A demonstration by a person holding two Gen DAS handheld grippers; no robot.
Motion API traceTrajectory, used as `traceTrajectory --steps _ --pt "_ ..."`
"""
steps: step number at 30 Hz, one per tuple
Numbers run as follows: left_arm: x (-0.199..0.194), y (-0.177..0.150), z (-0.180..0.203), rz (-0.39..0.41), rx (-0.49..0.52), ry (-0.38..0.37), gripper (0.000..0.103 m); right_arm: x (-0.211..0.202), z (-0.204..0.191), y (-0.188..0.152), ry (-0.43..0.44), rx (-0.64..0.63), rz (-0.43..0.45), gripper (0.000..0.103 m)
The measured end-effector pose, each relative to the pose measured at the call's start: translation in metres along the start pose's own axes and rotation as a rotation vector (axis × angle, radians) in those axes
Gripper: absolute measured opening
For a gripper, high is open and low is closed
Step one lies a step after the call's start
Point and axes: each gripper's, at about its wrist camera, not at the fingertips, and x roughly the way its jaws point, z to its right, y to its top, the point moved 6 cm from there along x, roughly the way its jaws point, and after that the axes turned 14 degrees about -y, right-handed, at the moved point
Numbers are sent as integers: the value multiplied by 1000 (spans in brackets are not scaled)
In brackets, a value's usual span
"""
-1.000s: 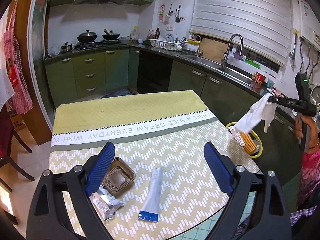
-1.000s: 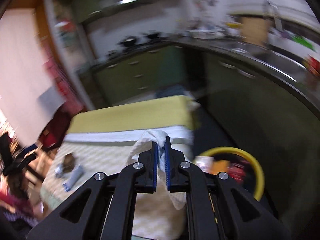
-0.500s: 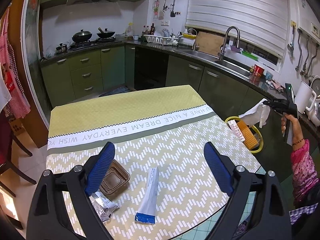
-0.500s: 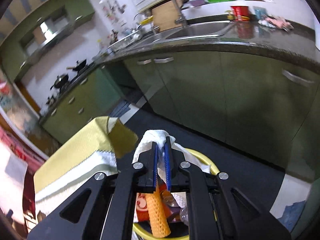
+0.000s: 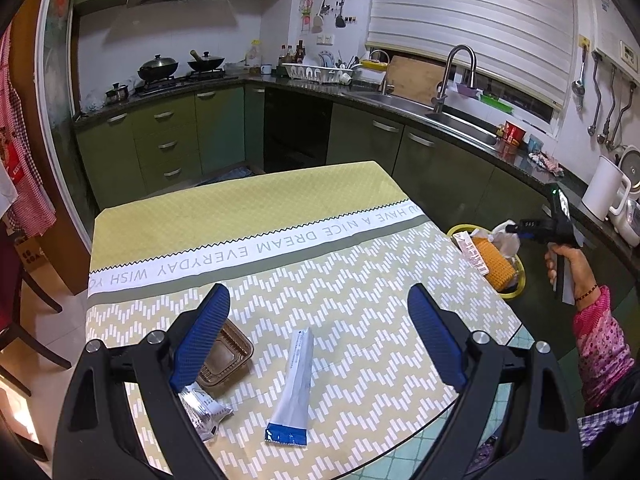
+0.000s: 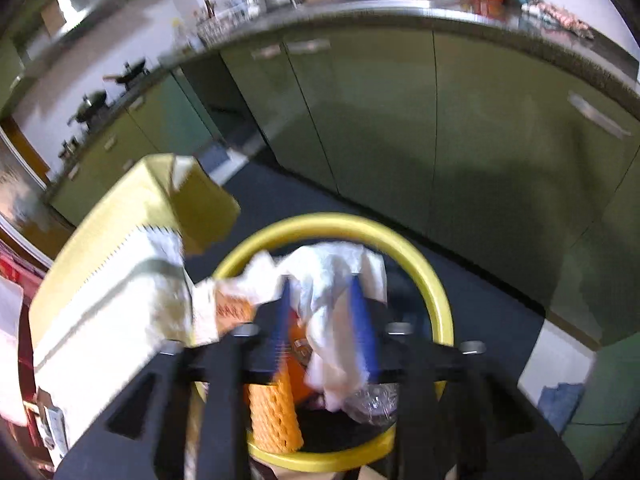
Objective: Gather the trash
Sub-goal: 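Carry the tissue over the yellow bin and open the right gripper, then move the left gripper over the table to the white toothpaste tube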
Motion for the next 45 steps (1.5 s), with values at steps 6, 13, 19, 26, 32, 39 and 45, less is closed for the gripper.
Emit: traceTrajectory --steps 6,13,19,26,32,39,45 --pt "4 -7 -5 -21 -13 7 87 -27 -2 -16 6 -26 40 65" --pt "23 -27 -8 -104 -24 4 88 -78 -14 -36 80 -58 113 72" --pt "47 -53 -7 -199 -30 -28 88 -109 -36 -52 153 -95 149 73" --pt "75 -81 -10 -297 -40 -57 87 -128 -48 -65 196 -117 157 74" --pt "90 -94 -22 -337 -80 -62 76 -128 -54 -70 217 -124 148 74" --pt "102 -99 -30 -360 -84 -42 61 -125 -64 -75 237 -139 139 75" --pt "102 -100 -33 -366 -44 19 46 -126 -64 -74 249 -138 141 75"
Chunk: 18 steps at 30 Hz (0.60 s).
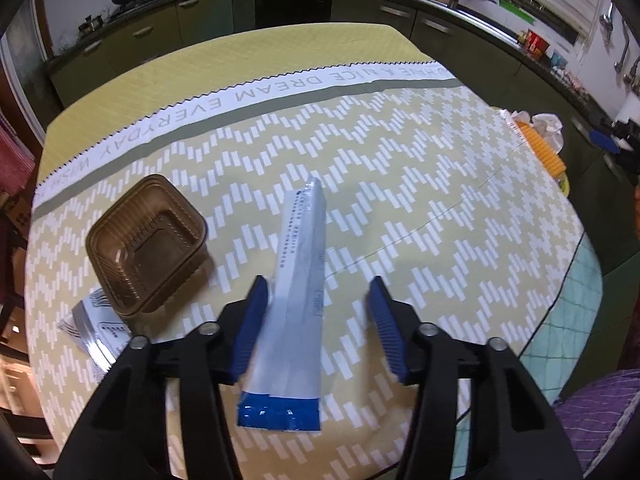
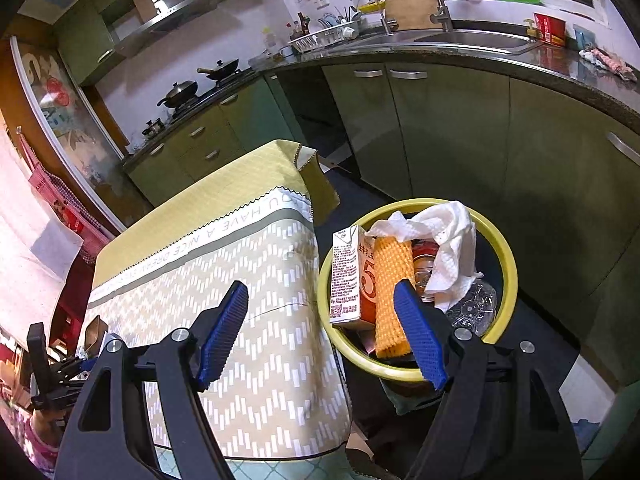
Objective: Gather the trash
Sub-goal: 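Grasp the white toothpaste tube with the left gripper and lift it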
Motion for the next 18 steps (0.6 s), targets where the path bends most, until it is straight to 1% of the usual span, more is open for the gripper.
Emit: traceTrajectory --steps 4,8,14,18 --pt "-3 -2 -2 4 -2 14 38 0 1 0 4 1 -4 75" --pt "-5 -4 -2 5 4 24 25 -2 1 0 9 0 -4 75" --pt "-9 -6 1 8 12 6 21 -5 3 1 12 7 7 75" --pt "-16 -1 16 20 55 -5 20 -6 7 1 11 18 11 75"
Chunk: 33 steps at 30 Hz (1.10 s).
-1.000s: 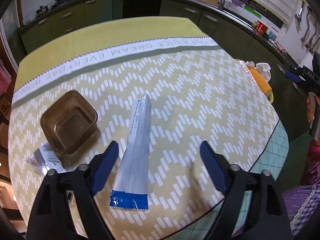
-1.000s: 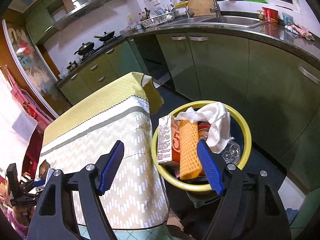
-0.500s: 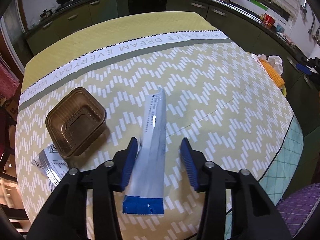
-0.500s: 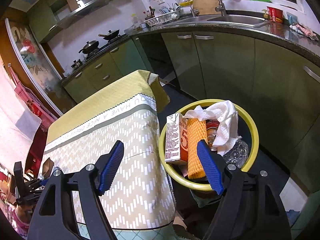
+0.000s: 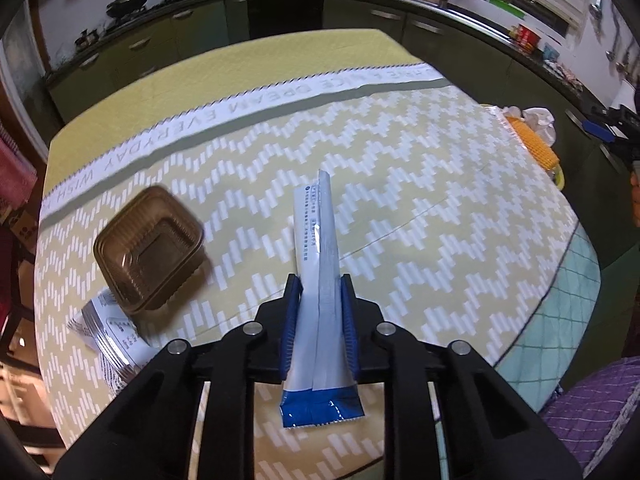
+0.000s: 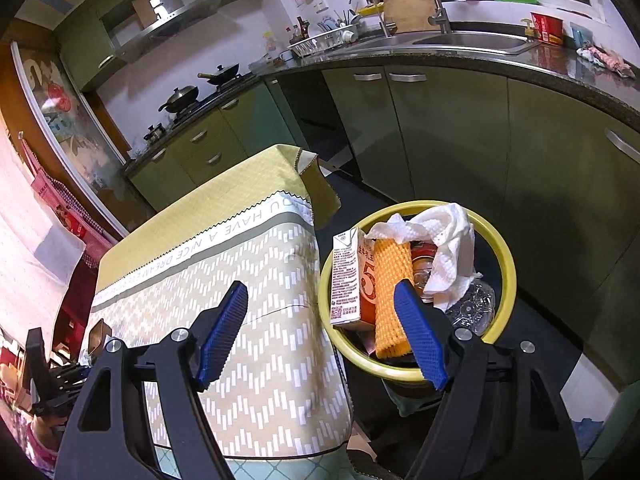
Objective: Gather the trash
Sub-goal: 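Grasp the white toothpaste tube with the left gripper and lift it, then carry the toothpaste tube over the yellow bin and open the left gripper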
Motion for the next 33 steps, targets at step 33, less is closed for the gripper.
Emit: traceTrajectory --steps 33 --pt "224 217 323 -190 337 -449 25 -17 186 -46 -177 302 15 75"
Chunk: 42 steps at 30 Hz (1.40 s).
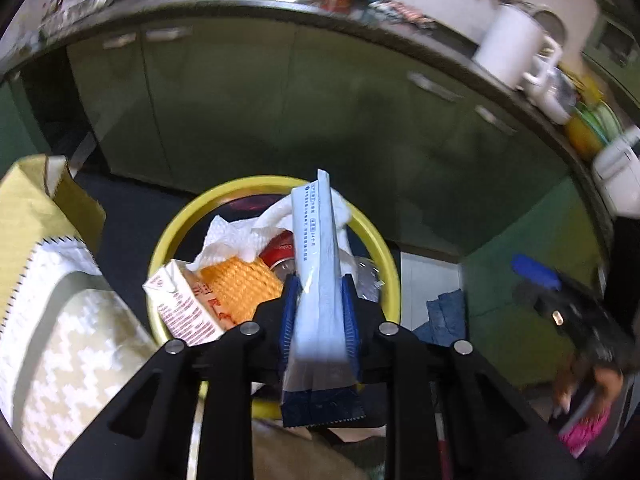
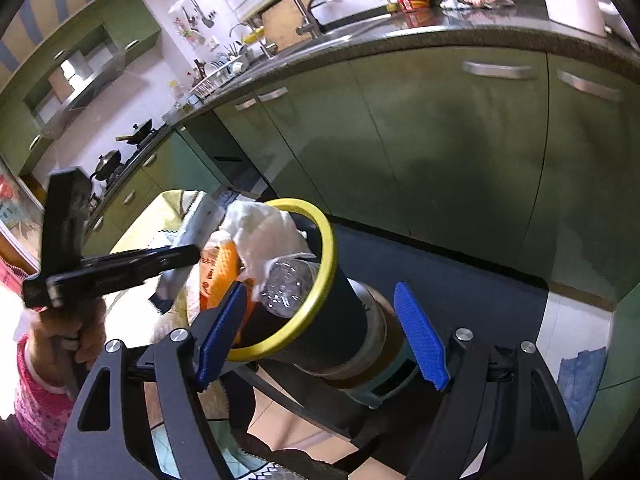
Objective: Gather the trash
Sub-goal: 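Carry the toothpaste tube over the yellow bin and open the left gripper, then move the right gripper over the table to the brown plastic tray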
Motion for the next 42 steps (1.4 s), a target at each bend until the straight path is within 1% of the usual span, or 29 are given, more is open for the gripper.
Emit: traceTrajectory --steps 1,2,3,5,8,12,17,21,22,24,26,30,32,34,37,41,42 --pt "9 2 -3 -12 -24 0 25 3 1 0 3 2 -6 75" --pt "14 1 -6 -20 -42 3 31 5 1 -2 5 2 -10 75" --pt "19 1 -7 -30 -59 4 42 6 1 -3 8 2 -13 75" --pt "20 -4 -5 -34 -76 -19 50 8 -1 -5 16 0 -17 75" --pt "14 -9 0 -22 -66 -27 50 11 -4 -6 20 -1 -21 75" --pt "-14 -19 3 15 -66 -47 51 9 -10 -7 27 -5 -21 75" --pt "-62 -41 3 93 -31 6 55 3 -20 -5 33 -20 -13 75" --pt "-101 -67 -4 143 -38 43 55 -2 -33 -6 44 -40 -7 76" --pt "-117 -76 -6 168 -44 54 56 -3 -38 -6 47 -48 -4 76" --pt "-144 -91 -9 215 -45 79 61 -5 -45 -6 52 -60 -2 76" --pt "-178 -111 -14 277 -40 135 65 -7 -54 -5 58 -74 2 76" --pt "-230 -146 -24 357 -44 239 67 -11 -74 -4 72 -116 8 76" --pt "-256 -170 -32 387 -64 301 67 -11 -87 -3 81 -139 8 76" --pt "-276 -192 -39 412 -101 328 67 -11 -101 -3 91 -168 5 76" --pt "-299 -220 -47 438 -149 358 68 -12 -133 -5 131 -235 -2 76" --pt "-336 -265 -56 490 -209 442 68 -11 -200 -14 201 -377 -22 76" --pt "-345 -276 -58 502 -224 460 69 -12 -223 -18 230 -417 -35 76"
